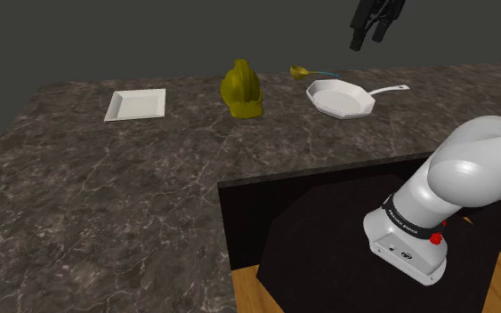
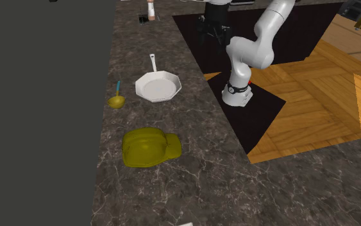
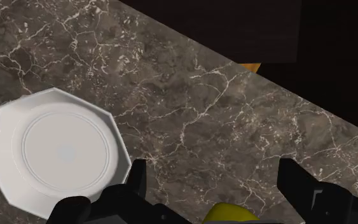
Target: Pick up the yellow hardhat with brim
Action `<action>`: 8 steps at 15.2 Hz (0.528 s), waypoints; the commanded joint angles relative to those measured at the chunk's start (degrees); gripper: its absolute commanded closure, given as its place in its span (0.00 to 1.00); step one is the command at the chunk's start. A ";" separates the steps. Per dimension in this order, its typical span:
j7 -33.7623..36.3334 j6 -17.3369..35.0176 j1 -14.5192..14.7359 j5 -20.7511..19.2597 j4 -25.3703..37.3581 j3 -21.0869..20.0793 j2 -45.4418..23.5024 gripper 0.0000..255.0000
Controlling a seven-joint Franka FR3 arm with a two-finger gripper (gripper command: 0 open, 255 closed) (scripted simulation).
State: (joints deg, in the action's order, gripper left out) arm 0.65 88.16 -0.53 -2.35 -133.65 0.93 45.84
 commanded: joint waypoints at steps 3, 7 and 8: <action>2.27 3.34 -0.09 0.95 0.09 -0.99 -3.25 0.00; 6.63 9.70 -0.30 2.47 1.29 -2.83 -10.37 0.00; 7.69 11.19 -0.37 2.77 1.80 -3.25 -12.26 0.00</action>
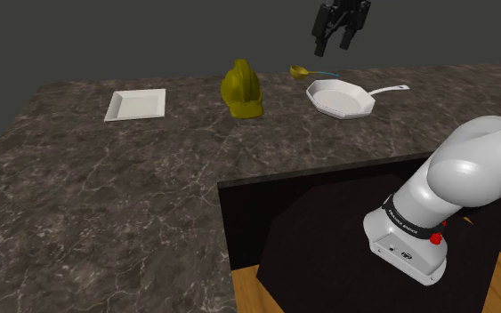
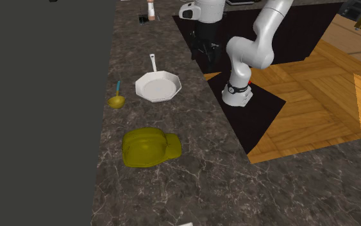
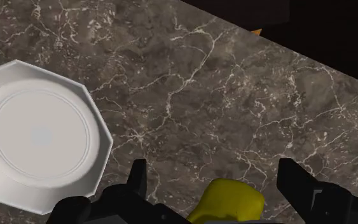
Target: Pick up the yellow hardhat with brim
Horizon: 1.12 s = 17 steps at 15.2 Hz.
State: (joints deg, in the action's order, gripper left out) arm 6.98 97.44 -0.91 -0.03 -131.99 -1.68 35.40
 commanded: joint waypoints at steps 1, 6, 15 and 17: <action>2.42 3.36 -0.05 0.71 0.74 -1.05 -3.75 0.00; 7.54 9.86 -0.44 1.49 4.92 -2.87 -13.80 0.00; 16.42 17.70 -0.89 0.82 17.39 -4.80 -32.91 0.00; 18.29 18.68 -0.84 0.43 21.02 -4.93 -37.27 0.00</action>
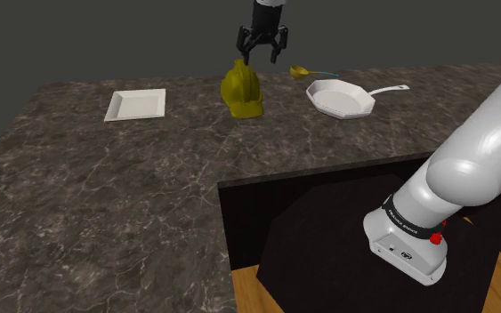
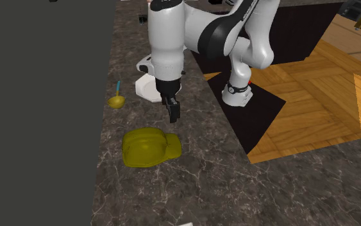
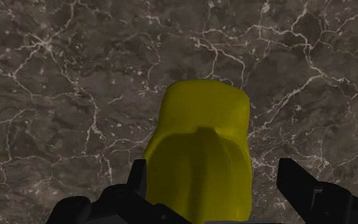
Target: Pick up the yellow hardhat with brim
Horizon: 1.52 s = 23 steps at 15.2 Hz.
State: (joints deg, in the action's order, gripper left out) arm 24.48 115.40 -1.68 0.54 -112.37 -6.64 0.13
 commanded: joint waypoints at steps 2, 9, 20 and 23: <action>2.60 1.42 0.05 -0.54 5.36 0.02 -6.39 0.00; 4.03 5.33 0.25 -1.00 6.28 0.17 -11.01 0.00; 4.07 7.09 0.27 -1.08 5.16 0.19 -11.65 1.00; 4.07 7.14 0.27 -1.09 5.12 0.19 -11.67 1.00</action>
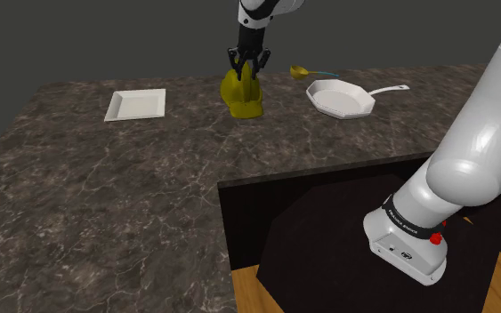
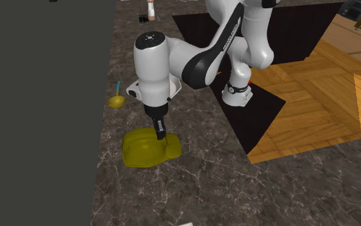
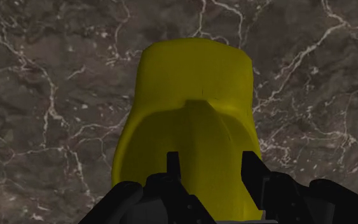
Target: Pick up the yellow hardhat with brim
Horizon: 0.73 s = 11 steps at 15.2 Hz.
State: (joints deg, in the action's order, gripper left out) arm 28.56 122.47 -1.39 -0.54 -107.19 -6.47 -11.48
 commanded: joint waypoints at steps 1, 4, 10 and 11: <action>-0.03 -0.64 -0.03 0.03 0.37 0.01 0.21 1.00; -0.07 -2.76 -0.05 0.13 1.78 -0.01 0.93 1.00; -0.13 -7.08 -0.07 0.28 4.94 -0.04 2.09 1.00; -0.14 -7.80 -0.07 0.30 5.52 -0.04 2.24 1.00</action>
State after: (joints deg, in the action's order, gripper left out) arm 28.45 115.47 -1.44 -0.29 -102.21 -6.51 -9.61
